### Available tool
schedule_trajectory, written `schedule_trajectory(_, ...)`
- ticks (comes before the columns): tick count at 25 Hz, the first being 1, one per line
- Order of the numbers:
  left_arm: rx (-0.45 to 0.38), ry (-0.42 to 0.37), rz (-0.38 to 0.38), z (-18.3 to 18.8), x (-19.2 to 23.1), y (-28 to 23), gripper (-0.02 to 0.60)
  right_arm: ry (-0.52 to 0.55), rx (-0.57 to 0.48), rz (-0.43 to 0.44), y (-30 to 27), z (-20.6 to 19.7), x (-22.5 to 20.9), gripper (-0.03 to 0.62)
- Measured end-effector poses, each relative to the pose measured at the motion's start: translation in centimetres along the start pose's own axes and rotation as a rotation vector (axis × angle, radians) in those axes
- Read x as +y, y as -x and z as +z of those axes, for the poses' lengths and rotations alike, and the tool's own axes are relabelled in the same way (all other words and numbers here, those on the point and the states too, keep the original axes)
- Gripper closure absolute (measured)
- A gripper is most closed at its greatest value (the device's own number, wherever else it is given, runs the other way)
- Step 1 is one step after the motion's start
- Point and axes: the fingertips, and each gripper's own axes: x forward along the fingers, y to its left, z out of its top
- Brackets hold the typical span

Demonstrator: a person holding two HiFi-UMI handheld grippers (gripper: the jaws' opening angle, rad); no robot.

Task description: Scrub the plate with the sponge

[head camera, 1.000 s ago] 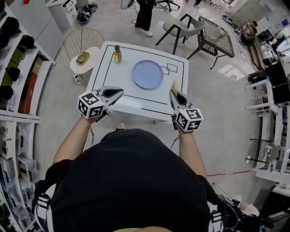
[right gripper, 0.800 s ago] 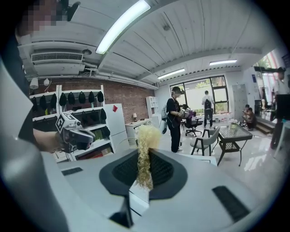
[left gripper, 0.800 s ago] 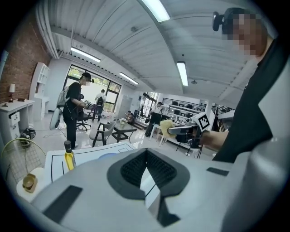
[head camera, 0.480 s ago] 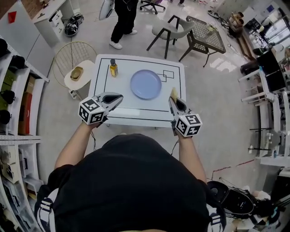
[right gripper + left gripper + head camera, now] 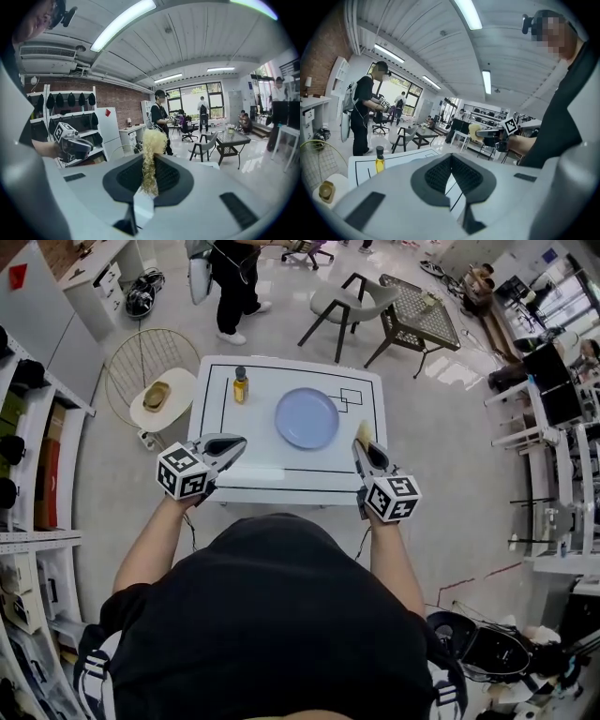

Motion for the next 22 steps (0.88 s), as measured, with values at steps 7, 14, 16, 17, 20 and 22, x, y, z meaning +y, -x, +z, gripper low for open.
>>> schedule_trajectory(7, 0.000, 0.024, -0.005, -0.4, 1.2, 0.4, 0.574, -0.003, -0.003, -0.017, -0.2, 0.4, 0.4, 0.557)
schedule_trajectory(14, -0.046, 0.016, -0.003, 0.8, 1.3, 0.5, 0.574, 0.017, 0.005, -0.013, -0.4, 0.9, 0.4, 0.557)
schedule_trajectory(16, -0.063, 0.010, 0.011, 1.5, 1.7, 0.8, 0.574, 0.027, 0.005, -0.004, -1.1, 1.4, 0.4, 0.557)
schedule_trajectory(17, -0.068, 0.010, 0.021, 1.7, 2.1, 1.0, 0.574, 0.032, 0.005, 0.005, -1.5, 1.5, 0.6, 0.557)
schedule_trajectory(20, -0.078, 0.014, 0.051, 1.7, 3.1, 1.5, 0.574, 0.045, 0.008, 0.035, -3.0, 1.5, 1.0, 0.557)
schedule_trajectory(22, -0.081, 0.021, 0.069, 1.5, 3.8, 1.6, 0.574, 0.050, 0.013, 0.050, -4.0, 1.2, 1.0, 0.557)
